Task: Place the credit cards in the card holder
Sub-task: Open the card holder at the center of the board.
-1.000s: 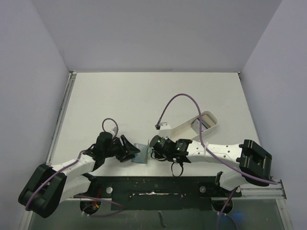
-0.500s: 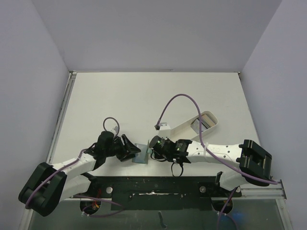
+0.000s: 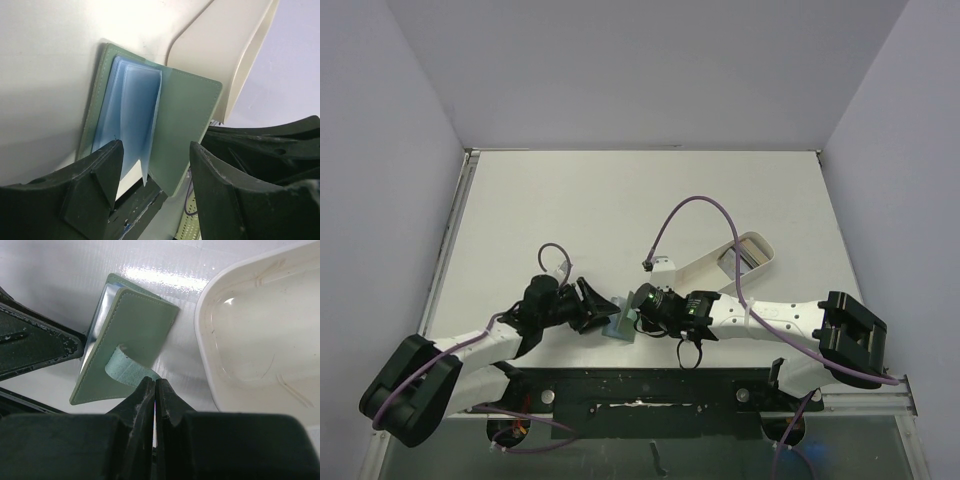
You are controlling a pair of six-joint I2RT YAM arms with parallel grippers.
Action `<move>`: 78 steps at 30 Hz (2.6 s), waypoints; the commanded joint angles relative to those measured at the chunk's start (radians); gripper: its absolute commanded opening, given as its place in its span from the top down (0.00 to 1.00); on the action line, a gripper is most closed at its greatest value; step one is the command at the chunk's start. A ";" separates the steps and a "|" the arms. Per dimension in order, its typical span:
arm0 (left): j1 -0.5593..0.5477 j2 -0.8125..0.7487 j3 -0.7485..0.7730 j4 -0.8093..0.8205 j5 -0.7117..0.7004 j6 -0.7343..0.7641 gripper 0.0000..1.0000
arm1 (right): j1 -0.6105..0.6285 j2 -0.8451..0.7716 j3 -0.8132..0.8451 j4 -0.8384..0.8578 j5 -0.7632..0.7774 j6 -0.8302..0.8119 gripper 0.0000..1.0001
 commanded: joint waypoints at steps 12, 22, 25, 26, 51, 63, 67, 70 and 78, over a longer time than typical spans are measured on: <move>-0.044 0.024 -0.017 0.252 0.013 -0.101 0.51 | 0.015 -0.013 0.012 0.054 0.023 -0.022 0.98; -0.095 0.118 0.022 0.331 0.008 -0.134 0.56 | 0.016 -0.029 0.007 0.057 0.029 -0.040 0.99; -0.105 0.143 0.038 0.299 -0.002 -0.118 0.62 | 0.017 -0.033 0.007 0.060 0.030 -0.044 0.98; -0.105 0.148 0.039 0.298 -0.003 -0.115 0.69 | 0.017 -0.035 0.005 0.061 0.030 -0.043 0.98; -0.090 0.000 0.481 -0.867 -0.429 0.347 1.00 | 0.025 -0.182 0.066 0.026 0.006 -0.044 0.33; -0.107 0.109 0.664 -1.070 -0.595 0.429 1.00 | 0.020 -0.281 -0.016 0.018 0.056 0.017 0.00; -0.123 0.186 0.684 -1.077 -0.627 0.436 1.00 | 0.016 -0.319 -0.045 0.004 0.075 0.042 0.01; -0.170 0.239 0.734 -1.117 -0.698 0.423 1.00 | 0.016 -0.347 -0.050 -0.008 0.091 0.047 0.01; -0.242 0.338 0.861 -1.145 -0.745 0.392 1.00 | 0.018 -0.422 -0.104 -0.016 0.123 0.068 0.01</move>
